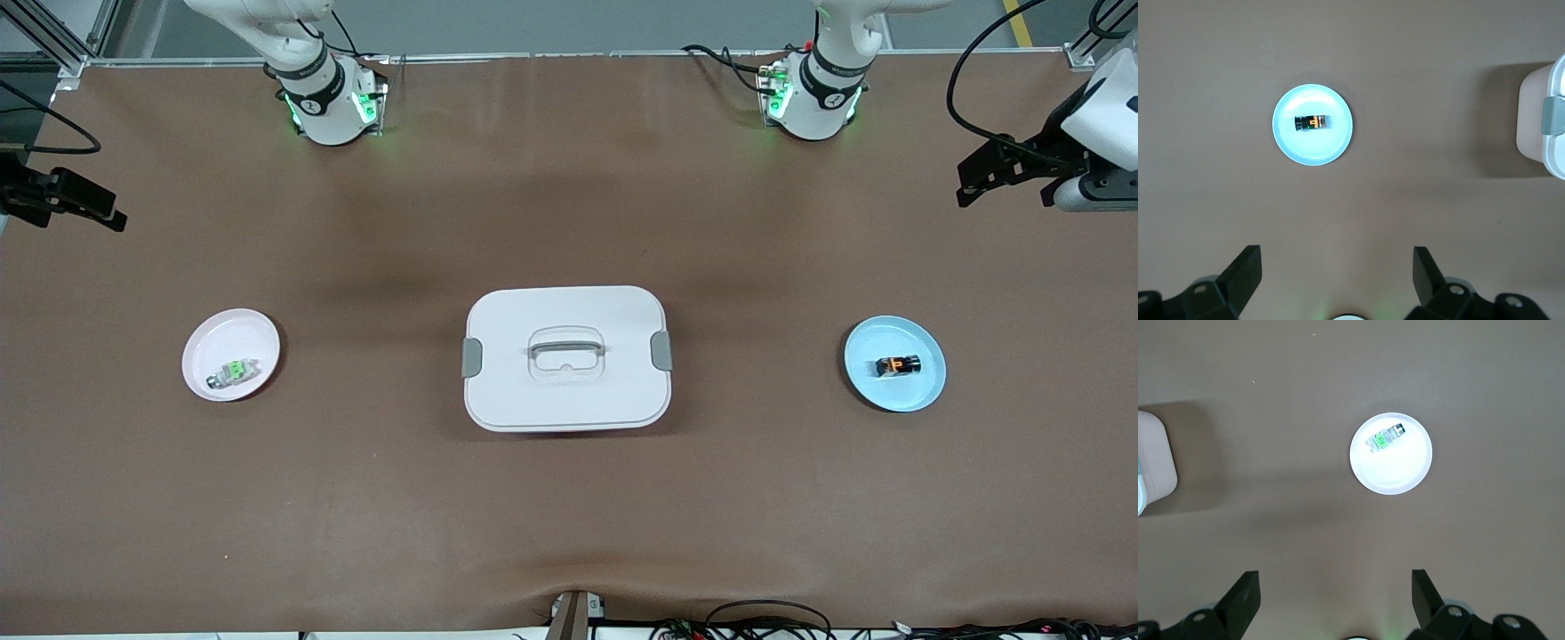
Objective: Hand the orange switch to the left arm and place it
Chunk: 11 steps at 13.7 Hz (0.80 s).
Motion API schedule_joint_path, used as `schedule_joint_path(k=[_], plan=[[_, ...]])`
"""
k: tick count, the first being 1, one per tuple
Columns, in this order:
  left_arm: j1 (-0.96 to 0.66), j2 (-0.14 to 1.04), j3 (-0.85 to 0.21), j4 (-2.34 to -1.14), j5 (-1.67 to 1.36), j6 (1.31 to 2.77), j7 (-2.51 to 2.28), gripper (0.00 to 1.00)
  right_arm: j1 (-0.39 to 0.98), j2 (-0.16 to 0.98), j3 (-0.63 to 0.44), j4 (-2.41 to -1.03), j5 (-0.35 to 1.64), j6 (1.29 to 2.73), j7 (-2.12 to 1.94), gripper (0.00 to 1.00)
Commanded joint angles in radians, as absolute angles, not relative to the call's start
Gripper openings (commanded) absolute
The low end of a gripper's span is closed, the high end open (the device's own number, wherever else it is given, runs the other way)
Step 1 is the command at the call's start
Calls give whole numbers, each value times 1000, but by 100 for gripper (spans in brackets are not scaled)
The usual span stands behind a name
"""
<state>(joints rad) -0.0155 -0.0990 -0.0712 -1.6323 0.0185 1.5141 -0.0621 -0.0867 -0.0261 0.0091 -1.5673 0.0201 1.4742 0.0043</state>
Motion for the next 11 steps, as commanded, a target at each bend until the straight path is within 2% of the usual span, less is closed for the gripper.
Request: schedule_joint_path(k=[1,11], plan=[[-12,-103,-67,-1618,3,1493,-45,100,-106,-48,26,-1578,9,1476,-9,100],[-11,-87,-63,-1582,25,1493,-51,100,-106,-48,26,-1577,9,1476,-8,100]])
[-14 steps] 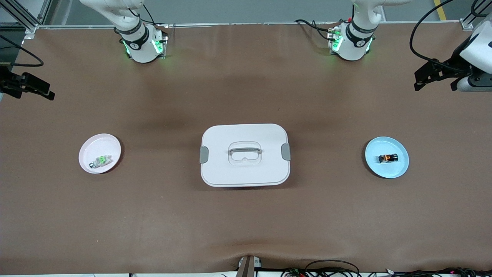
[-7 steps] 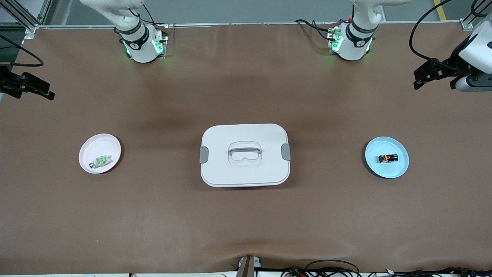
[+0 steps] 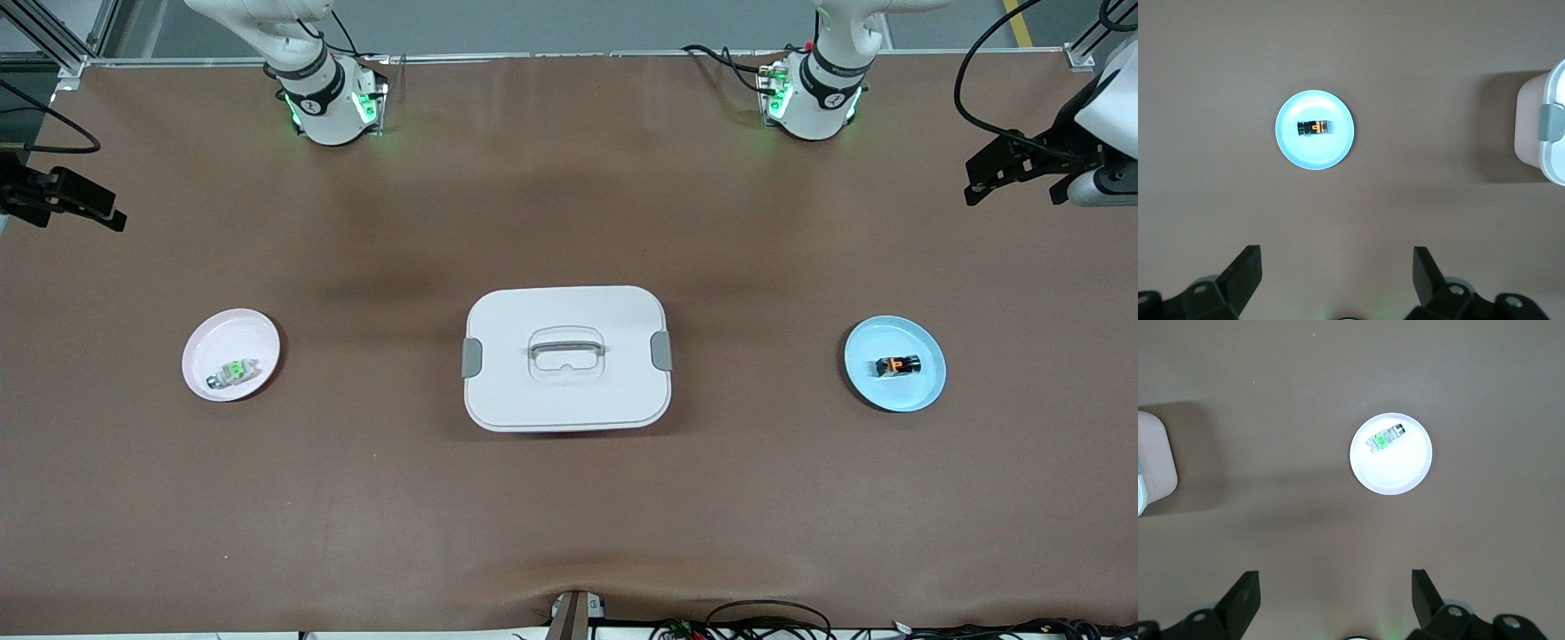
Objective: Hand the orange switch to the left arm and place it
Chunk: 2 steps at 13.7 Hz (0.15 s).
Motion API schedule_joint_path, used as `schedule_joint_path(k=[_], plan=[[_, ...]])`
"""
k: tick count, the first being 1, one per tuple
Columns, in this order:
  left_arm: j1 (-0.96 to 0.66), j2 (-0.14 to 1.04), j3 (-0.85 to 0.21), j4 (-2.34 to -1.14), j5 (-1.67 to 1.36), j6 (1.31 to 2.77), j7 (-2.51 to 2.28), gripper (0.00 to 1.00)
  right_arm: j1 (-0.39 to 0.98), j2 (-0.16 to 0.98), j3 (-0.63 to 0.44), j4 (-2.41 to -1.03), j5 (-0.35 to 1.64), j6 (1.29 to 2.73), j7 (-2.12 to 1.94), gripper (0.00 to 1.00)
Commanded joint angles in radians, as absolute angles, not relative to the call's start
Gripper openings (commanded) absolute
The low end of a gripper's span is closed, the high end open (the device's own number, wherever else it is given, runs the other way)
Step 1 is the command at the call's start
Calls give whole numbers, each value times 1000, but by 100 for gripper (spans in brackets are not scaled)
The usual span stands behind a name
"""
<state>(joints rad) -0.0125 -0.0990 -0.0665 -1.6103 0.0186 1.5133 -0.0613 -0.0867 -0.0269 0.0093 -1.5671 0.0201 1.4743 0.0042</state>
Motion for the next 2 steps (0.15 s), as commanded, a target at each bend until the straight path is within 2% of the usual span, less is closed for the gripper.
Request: schedule_joint_path(k=[1,2], plan=[[-11,-87,-63,-1582,25,1491,-49,100,-106,-48,26,-1577,9,1476,-9,100],[-11,-89,-61,-1580,25,1486,-49,100,-107,-48,26,-1577,9,1477,-8,100]])
